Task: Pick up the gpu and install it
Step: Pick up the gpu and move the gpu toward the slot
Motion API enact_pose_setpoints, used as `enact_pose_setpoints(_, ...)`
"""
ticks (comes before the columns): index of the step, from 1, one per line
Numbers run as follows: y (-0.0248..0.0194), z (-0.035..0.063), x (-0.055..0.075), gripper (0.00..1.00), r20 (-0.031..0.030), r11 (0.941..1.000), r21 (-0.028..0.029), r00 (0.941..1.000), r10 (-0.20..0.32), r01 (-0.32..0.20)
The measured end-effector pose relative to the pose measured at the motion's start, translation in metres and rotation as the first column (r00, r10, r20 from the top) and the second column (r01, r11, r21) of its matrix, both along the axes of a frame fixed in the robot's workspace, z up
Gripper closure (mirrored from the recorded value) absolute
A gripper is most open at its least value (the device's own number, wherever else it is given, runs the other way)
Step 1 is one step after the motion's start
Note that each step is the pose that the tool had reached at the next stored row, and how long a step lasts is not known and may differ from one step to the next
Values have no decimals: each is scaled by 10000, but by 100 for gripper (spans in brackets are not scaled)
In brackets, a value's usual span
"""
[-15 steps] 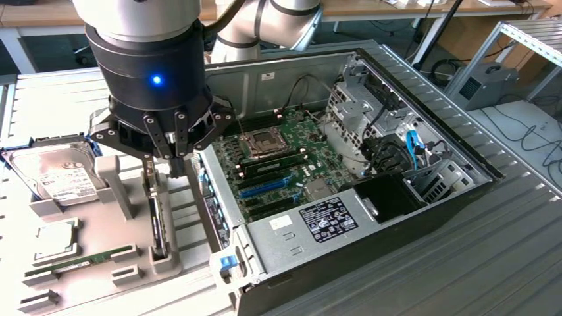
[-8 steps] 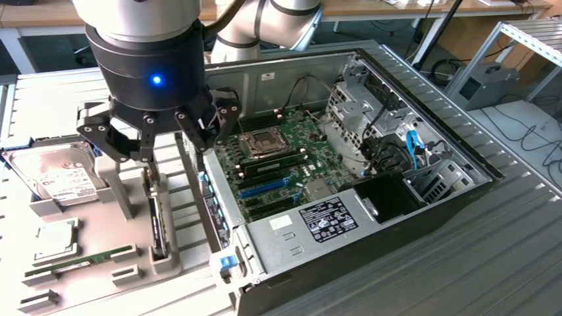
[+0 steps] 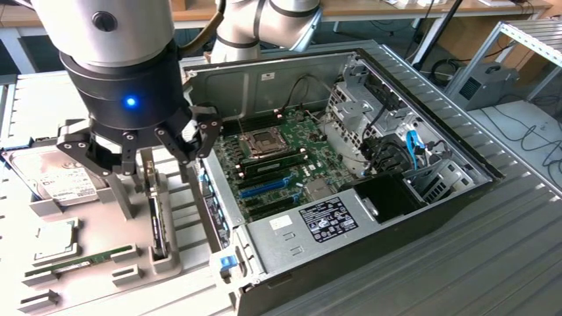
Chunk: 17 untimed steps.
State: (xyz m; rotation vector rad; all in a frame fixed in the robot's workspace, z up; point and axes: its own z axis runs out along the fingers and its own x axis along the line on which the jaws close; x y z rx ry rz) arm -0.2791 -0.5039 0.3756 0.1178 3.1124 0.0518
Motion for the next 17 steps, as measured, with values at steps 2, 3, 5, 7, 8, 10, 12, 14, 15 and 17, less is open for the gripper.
enact_pose_setpoints(2, 0, -6, -8, 46, 1, 10000, 1, 10000, 0, 0)
enact_pose_setpoints(3, 0, -9, -12, 46, 1, 10000, 1, 10000, 0, 0)
enact_pose_setpoints(5, 0, -13, -22, 46, 0, 10000, 0, 10000, 0, 0)
enact_pose_setpoints(7, 0, -21, -33, 46, -1, 10000, -1, 10000, 0, 0)
enact_pose_setpoints(8, 0, -24, -37, 46, 0, 10000, 0, 10000, 0, 0)
enact_pose_setpoints(10, 0, -30, -45, 46, -1, 10000, -1, 10000, 1, -1)
enact_pose_setpoints(12, 0, -36, -53, 46, 0, 10000, 0, 10000, 0, 0)
enact_pose_setpoints(14, 0, -41, -60, 46, 0, 10000, 1, 10000, 0, 0)
enact_pose_setpoints(15, 0, -44, -64, 46, 1, 10000, 1, 10000, 0, 0)
enact_pose_setpoints(17, 0, -49, -71, 46, 0, 10000, 0, 10000, 0, 0)
